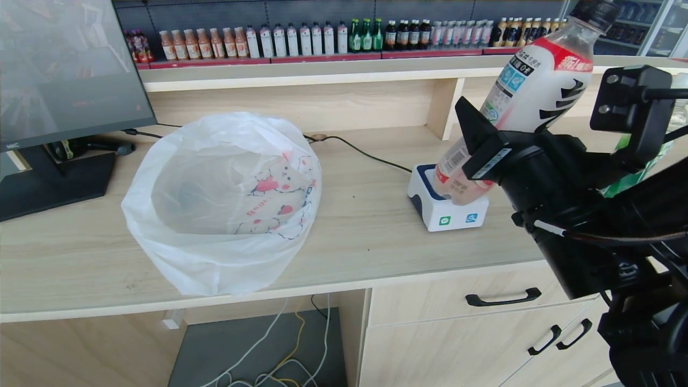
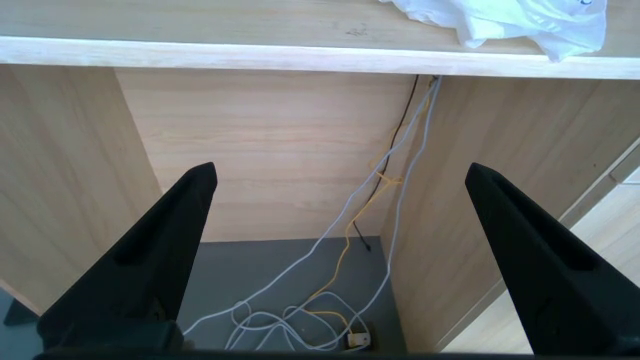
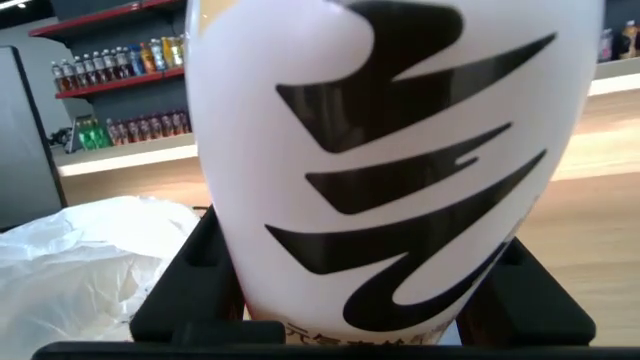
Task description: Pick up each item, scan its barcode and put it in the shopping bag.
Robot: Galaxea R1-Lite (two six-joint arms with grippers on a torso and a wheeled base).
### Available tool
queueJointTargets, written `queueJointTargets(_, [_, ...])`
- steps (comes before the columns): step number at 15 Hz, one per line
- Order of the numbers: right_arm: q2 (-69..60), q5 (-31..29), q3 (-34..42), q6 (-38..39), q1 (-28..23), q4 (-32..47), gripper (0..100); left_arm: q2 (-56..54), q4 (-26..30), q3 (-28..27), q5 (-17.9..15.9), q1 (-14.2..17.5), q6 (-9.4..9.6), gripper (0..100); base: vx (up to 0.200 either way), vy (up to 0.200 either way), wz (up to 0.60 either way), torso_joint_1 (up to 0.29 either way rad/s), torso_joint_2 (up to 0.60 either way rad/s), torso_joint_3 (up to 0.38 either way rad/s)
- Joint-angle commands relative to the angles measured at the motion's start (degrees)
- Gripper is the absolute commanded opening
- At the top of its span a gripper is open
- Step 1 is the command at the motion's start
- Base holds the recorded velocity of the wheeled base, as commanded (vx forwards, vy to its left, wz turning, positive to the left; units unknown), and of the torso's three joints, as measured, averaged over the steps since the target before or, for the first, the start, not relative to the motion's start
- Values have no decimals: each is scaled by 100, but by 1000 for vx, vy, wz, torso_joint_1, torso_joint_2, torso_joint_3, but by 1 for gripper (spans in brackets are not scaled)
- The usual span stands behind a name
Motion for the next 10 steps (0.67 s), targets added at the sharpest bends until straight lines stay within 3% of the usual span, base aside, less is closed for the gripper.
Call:
queueJointTargets(1, [207,16,-41,33,-32,-6,0,-1,-1,0,0,0,-4,100,0,0,0,0,0,0])
queueJointTargets(10, [295,60,-41,103,-155,-6,0,-1,-1,0,0,0,49,100,0,0,0,0,0,0])
